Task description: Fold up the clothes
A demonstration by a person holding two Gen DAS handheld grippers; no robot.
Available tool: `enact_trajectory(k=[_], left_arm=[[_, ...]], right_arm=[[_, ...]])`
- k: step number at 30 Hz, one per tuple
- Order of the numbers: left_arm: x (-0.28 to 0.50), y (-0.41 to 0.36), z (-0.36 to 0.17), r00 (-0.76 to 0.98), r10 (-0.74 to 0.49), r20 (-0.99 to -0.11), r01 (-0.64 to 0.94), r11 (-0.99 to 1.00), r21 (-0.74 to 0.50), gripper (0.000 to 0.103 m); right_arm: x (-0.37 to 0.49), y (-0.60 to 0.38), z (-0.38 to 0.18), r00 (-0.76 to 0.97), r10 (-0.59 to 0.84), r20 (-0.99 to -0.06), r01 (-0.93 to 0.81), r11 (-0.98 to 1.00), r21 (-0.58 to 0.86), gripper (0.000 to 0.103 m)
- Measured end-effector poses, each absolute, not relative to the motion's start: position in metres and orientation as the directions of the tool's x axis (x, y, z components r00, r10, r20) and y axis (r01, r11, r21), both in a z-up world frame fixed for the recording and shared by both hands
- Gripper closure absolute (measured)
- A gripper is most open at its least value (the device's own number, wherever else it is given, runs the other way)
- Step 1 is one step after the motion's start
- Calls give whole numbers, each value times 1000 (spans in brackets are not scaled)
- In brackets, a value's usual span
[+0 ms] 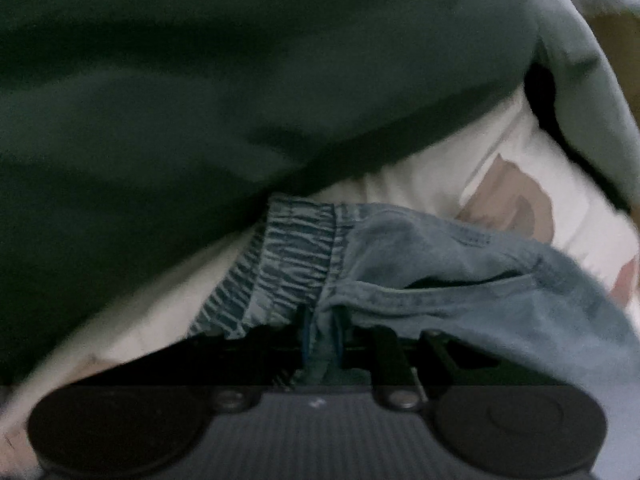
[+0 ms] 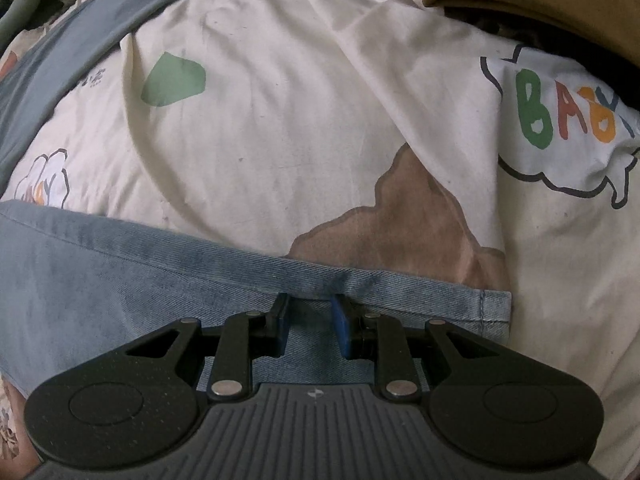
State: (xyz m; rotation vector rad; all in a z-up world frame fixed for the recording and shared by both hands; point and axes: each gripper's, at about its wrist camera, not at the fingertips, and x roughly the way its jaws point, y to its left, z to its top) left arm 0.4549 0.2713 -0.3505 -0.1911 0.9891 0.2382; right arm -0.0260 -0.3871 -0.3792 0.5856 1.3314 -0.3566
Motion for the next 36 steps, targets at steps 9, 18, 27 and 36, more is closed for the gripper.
enact_trajectory(k=[9,18,27,36], left_arm=[[440,257,-325,561,154,-814,-299,954,-26,89],[426,247,-320,541,-13,-841,-164,979,-121,89],[458,241,-349,512,62,-857,-199,979,-48,100],[460,225,-328,501,123,-857,-226,974,7,100]], right_arm=[[-34,-386,-379,251,79,-965,549,809,209,74],[-29,-388,-380,234,86,-968,546,813,204,73],[-29,-390,-381,237,95,-967,539,815,212,73],[-32,-391,-381,253,98,-962,536,814,224,73]])
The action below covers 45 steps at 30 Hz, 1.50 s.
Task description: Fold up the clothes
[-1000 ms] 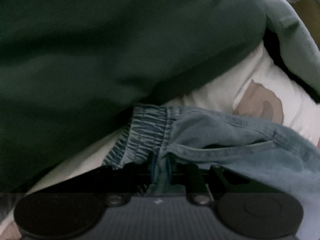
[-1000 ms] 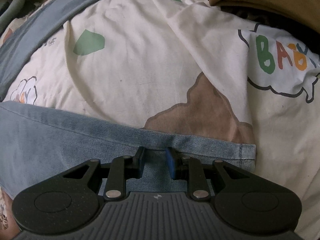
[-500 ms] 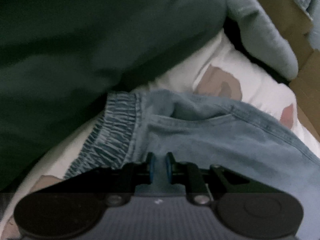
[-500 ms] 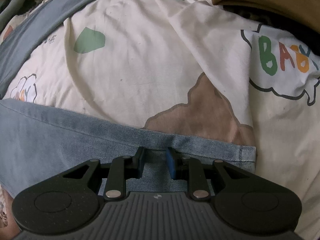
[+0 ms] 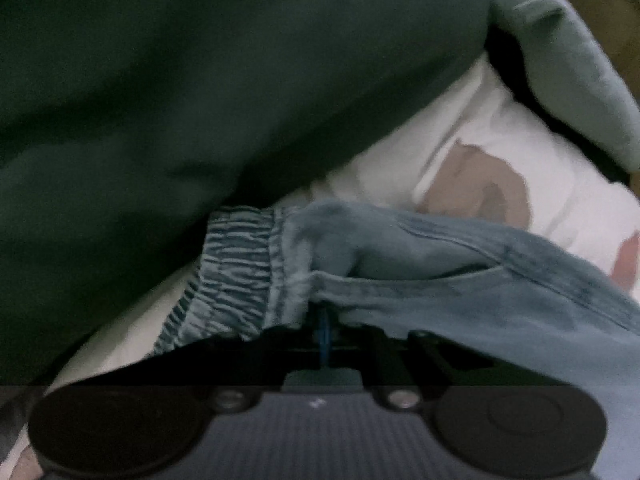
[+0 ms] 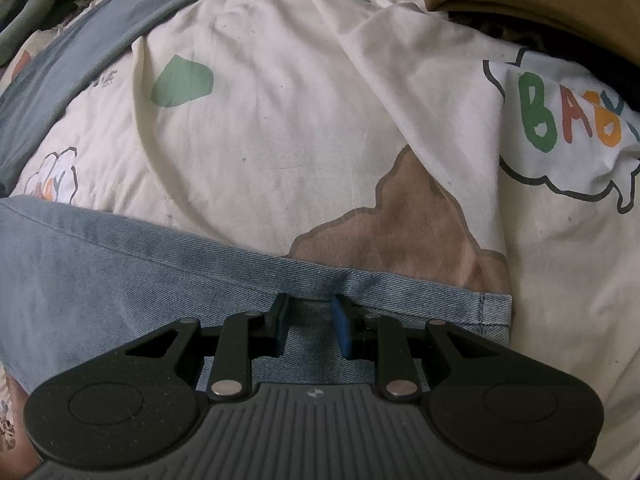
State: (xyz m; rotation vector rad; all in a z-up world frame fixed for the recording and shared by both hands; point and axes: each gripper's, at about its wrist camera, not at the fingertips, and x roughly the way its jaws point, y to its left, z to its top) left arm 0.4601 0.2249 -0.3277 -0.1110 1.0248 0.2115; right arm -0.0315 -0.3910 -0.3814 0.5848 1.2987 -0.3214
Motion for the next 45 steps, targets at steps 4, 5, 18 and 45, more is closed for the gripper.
enact_trajectory(k=[4,5,18,45], left_arm=[[451,206,-309,532,19,-847,-121,991,-53,96],[450,200,-306,534,-4,-846,-98,993,-66,96],[473,120,-338,500,-78,-863,80,996,-44,97],[500,112,-318,691,-43,-721,47,999,-14,101]], right_arm=[[-32,-392,-381,261,100,-960,533,814,230,73],[-33,-392,-381,262,100,-960,532,815,230,74],[-36,-390,-382,274,92,-957,541,809,232,73],[-31,-388,-382,262,69,-963,560,801,210,73]])
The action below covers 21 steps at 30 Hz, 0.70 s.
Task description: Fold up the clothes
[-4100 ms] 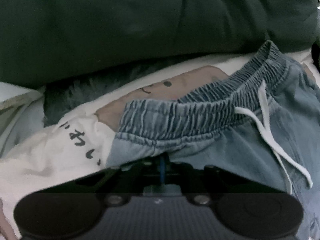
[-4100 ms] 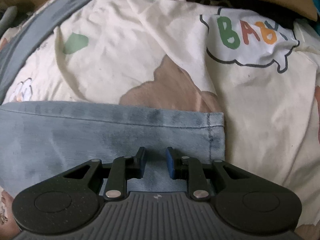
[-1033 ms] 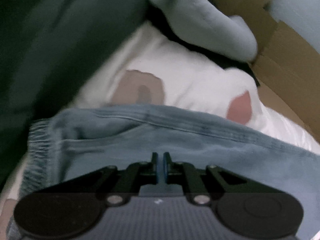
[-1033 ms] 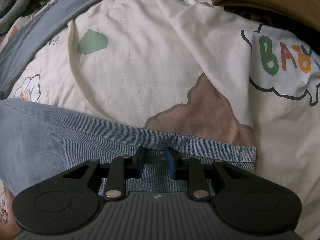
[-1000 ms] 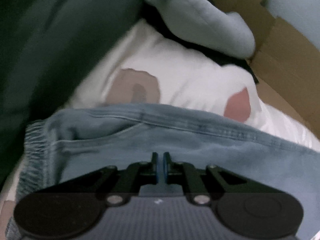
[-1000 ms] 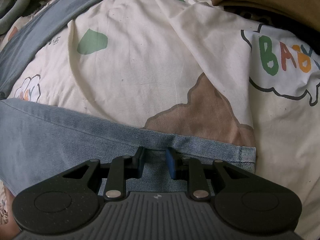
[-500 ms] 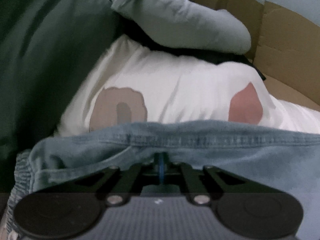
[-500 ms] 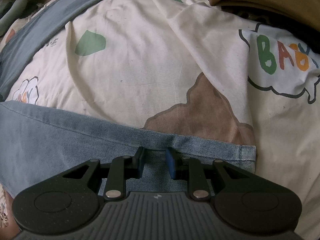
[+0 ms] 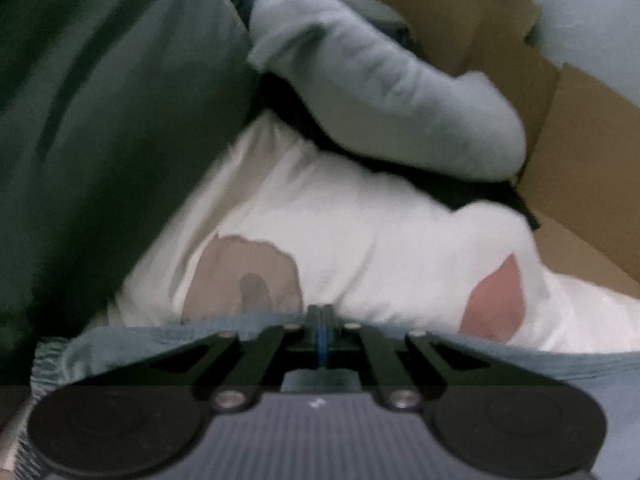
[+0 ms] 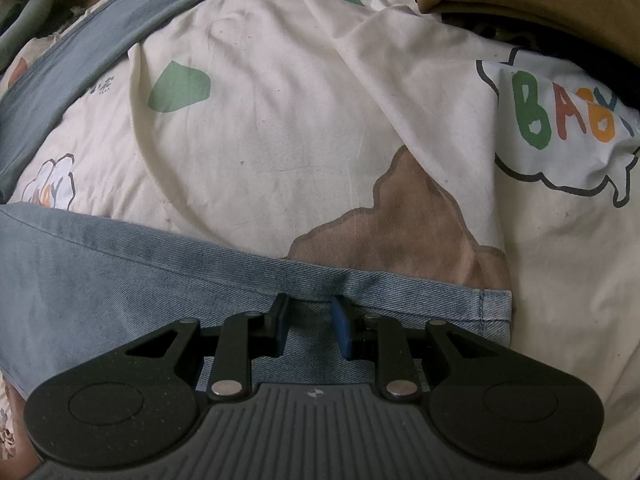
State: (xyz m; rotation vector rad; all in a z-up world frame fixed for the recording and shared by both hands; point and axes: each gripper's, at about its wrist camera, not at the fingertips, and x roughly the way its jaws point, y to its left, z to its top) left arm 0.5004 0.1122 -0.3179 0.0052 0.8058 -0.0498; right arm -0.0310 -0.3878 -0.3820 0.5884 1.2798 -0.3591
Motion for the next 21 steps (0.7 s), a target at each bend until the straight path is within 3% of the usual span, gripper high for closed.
enact_trajectory(k=[6,9,10,11,12,14,15,21], left_arm=[[467,87,-309,678,-147,-720,166,985,-45,93],[450,69,-315,671,-150,-726,206,979,-13,56],[445,63,-318,669,-146,-728,218,976,5,32],[441,57,-322,670,-136,-730,229,973,29,27],[436,51,-326,670,-126,-732,241,969,53,28],[438,45,-338,645,-103,-758,251,964,83,43],[442,45,-344,627,-88,-774,240,967,84,45],[463,41,-352,650,-66,-757,177,982,66,41]], right_arm=[[-31,-389,-383,279,72,-958,562,797,223,73],[-30,-390,-383,285,73,-956,562,795,228,73],[-31,-390,-383,285,74,-956,562,794,230,73],[-31,-390,-382,286,76,-955,563,794,231,73],[-31,-390,-382,287,77,-955,563,793,233,73],[-33,-389,-382,288,77,-954,564,792,234,73],[-33,-389,-381,289,77,-954,564,792,234,73],[-35,-389,-381,293,74,-953,568,789,236,73]])
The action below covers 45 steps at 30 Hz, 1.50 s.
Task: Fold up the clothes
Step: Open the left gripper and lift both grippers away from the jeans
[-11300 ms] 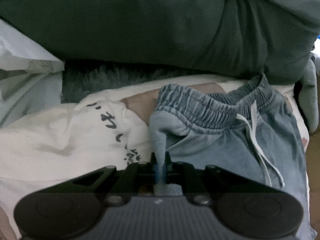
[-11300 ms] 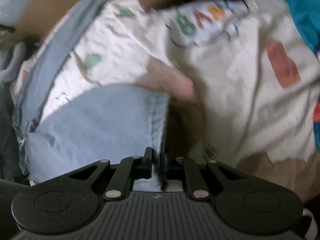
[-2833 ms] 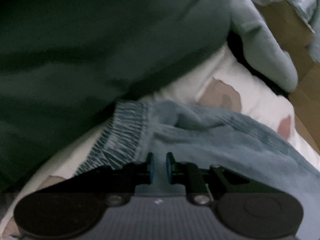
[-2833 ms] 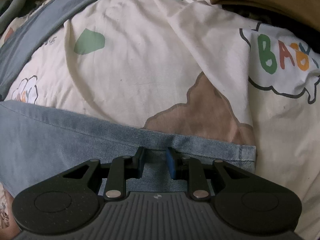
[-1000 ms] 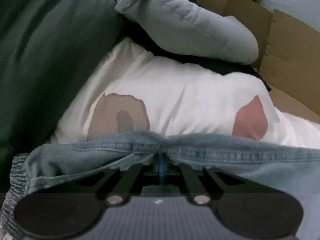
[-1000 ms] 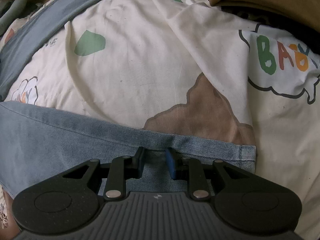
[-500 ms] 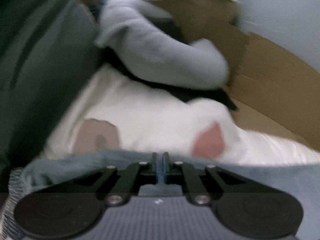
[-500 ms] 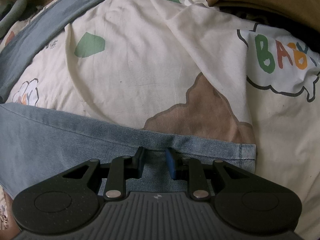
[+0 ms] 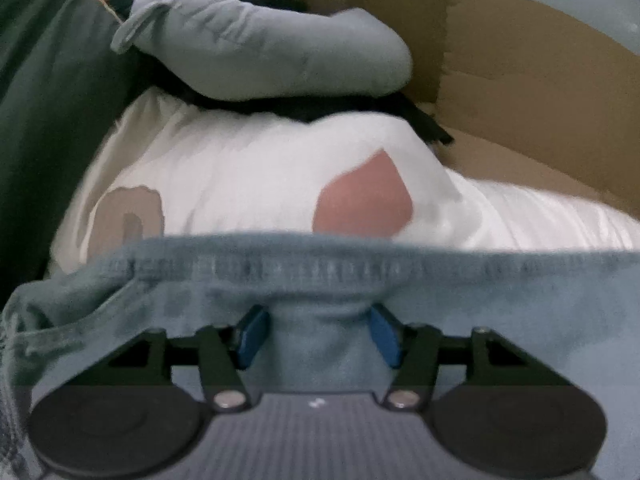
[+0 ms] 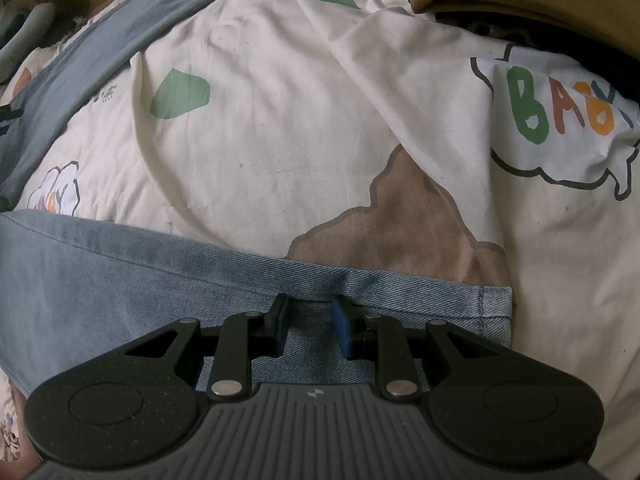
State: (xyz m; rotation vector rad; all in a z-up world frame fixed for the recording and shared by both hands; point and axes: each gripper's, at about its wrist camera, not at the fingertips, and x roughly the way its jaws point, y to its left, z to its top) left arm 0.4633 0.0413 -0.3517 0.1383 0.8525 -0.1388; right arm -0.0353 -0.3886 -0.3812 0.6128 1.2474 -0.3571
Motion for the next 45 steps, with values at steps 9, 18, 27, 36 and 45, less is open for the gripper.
enact_trajectory(k=[9,18,27,36,45], left_arm=[[474,43,-344,658,-77,-749,144,989,25,43],[460,62,-330,646,-97,-757,174,985,22,93],[475,63,-344,643,-62,-763,146,988,42,93],[487,69,-326,585,-52,-809,170,984,60,93],[453,121,-272,581,-20,-813,132,989,70,89]], right_arm=[[-36,-390,-382,299,73,-951,570,786,240,73],[-37,-392,-383,303,76,-950,569,785,245,73],[-38,-391,-384,304,71,-950,573,783,242,73],[-38,-391,-382,303,73,-950,571,785,242,73],[-40,-391,-383,307,77,-949,568,785,248,73]])
